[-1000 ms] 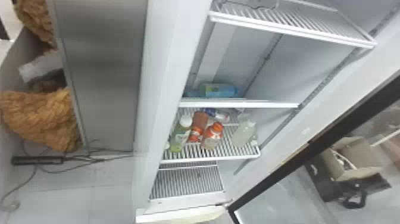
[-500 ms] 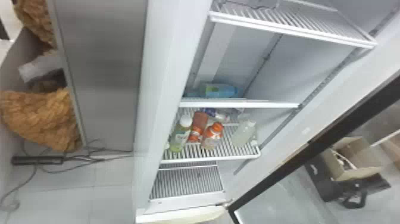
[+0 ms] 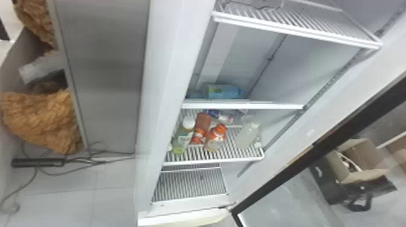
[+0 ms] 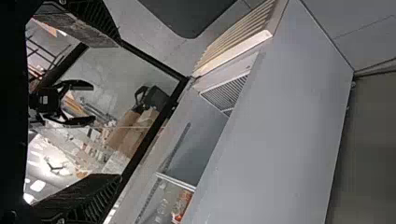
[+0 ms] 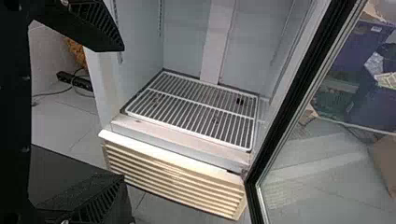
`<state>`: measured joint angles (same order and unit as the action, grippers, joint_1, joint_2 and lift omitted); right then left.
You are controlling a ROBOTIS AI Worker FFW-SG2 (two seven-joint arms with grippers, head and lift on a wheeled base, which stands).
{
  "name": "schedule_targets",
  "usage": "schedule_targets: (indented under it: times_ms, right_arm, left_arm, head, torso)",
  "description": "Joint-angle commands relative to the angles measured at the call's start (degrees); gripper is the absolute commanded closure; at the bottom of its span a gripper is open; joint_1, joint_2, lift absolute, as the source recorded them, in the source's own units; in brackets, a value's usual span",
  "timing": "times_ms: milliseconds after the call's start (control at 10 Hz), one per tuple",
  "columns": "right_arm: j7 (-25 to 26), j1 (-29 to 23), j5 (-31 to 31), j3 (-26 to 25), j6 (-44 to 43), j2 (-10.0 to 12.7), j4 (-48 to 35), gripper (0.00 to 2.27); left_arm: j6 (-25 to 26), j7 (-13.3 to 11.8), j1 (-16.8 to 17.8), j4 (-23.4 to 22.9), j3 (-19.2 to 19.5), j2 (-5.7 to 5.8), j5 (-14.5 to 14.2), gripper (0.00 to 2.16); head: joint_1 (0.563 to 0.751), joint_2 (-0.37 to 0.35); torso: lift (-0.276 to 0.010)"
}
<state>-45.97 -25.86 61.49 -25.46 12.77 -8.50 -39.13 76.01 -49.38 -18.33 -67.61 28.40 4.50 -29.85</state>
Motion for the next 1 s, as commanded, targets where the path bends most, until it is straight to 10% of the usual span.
schedule_targets:
  times_ms: [0,100,300,600,900]
  right_arm:
    - [0.01,0.56,-0.13,0.1,-0.26,-0.02,0.67,0.0]
    - [0.01,0.84,0.21,0.1,-0.26,-0.02,2.36,0.0]
    - [0.01,0.7,0.67,0.21,-0.26,-0.02,3.35,0.0]
    - [-0.08,0.84,0.67,0.21,3.25,-0.11,3.49,0.14]
    - [-0.26,0.84,1.12,0.21,3.68,-0.2,4.33,0.0]
  left_arm:
    - [-1.21,0.51,0.19,0.89,-0.18,-0.02,-0.42,0.0]
    - [-4.3,-2.48,2.44,5.95,-1.21,0.86,1.52,0.0]
    - [-5.0,-2.65,2.72,7.92,-2.01,0.68,-4.08,0.59]
    - [-5.0,-2.39,2.44,8.06,-2.35,0.59,-7.96,0.14]
    - [-1.77,-1.69,2.72,8.06,-1.78,0.59,-4.65,0.0]
  head:
    - [0.695,-0.35]
    - [0.695,-0.35]
    - [0.695,-0.35]
    - [0.695,-0.35]
    - [0.695,-0.35]
  torso:
    - [0.0]
    - [0.0]
    - [0.0]
    - [0.0]
    - [0.0]
